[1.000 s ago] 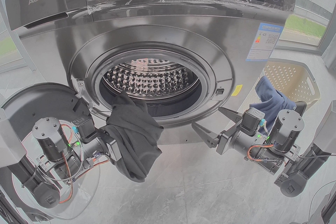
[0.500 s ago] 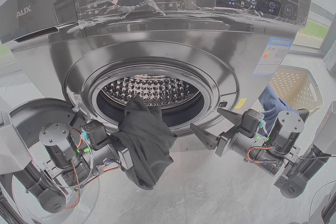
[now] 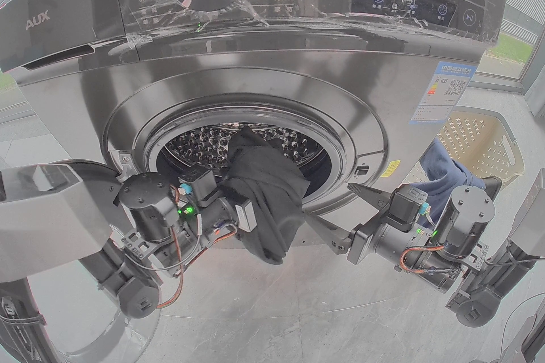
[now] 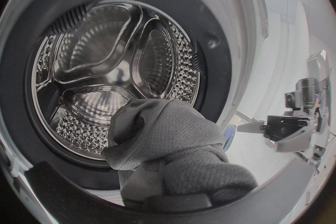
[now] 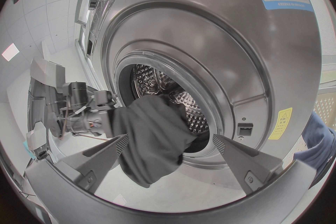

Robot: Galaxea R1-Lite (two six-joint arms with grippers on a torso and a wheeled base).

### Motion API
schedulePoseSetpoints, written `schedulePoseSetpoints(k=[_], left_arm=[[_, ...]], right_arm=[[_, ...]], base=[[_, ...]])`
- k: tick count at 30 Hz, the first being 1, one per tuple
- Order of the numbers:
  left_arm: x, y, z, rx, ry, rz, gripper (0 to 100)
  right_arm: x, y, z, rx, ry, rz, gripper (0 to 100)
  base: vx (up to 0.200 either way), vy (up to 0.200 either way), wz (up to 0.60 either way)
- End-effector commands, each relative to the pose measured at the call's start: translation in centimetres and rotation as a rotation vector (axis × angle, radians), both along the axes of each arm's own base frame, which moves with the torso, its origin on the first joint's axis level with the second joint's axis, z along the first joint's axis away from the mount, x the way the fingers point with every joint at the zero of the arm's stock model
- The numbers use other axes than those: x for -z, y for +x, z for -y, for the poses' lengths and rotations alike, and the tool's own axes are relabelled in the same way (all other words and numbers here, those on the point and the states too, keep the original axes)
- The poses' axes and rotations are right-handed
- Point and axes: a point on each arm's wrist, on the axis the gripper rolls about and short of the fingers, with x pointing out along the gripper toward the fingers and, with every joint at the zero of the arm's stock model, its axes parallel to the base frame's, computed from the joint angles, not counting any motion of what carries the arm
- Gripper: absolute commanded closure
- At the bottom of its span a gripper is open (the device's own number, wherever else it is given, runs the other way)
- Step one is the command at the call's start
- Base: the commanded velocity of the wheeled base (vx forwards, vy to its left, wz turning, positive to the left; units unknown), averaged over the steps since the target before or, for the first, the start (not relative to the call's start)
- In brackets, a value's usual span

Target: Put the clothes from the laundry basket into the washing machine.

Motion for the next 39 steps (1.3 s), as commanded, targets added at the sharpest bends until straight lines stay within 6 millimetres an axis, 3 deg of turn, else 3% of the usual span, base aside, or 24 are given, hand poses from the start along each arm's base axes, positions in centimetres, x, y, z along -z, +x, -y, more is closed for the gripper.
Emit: schedulePoseSetpoints(k=[1, 8, 9, 18, 27, 34, 35, 39], left_arm=[[2.8, 4.0, 2.4, -0.026, 0.003, -0.013, 100], [4.0, 8.1, 3.2, -0.083, -0.002, -0.005, 100], [4.1, 9.4, 3.3, -0.098, -0.010, 0.006, 100], [2.8, 15.0, 3.1, -0.200, -0.038, 0.042, 100], [0.3, 18.1, 3.4, -0.275, -0.089, 0.093, 100], [-0.1, 18.3, 3.1, -0.294, -0.113, 0.087, 100], [0.0, 18.2, 3.2, -0.292, -0.111, 0.083, 0], [1.0, 17.3, 3.3, -0.290, -0.066, 0.010, 0]], right_arm=[[0.0, -0.3, -0.2, -0.014, -0.001, -0.001, 0], [-0.1, -0.4, -0.3, -0.019, 0.000, 0.001, 0], [-0.1, -0.4, -0.3, -0.020, 0.000, 0.001, 0], [0.2, -0.4, -0.4, -0.022, -0.004, -0.006, 0], [0.2, -0.4, -0.4, -0.023, -0.005, -0.007, 0], [0.2, -0.4, -0.5, -0.023, -0.004, -0.006, 0], [0.2, -0.4, -0.5, -0.023, -0.004, -0.006, 0], [0.1, -0.4, -0.5, -0.022, -0.002, -0.004, 0]], base=[[0.000, 0.000, 0.00], [0.000, 0.000, 0.00], [0.000, 0.000, 0.00], [0.000, 0.000, 0.00], [0.000, 0.000, 0.00], [0.000, 0.000, 0.00], [0.000, 0.000, 0.00], [0.000, 0.000, 0.00]])
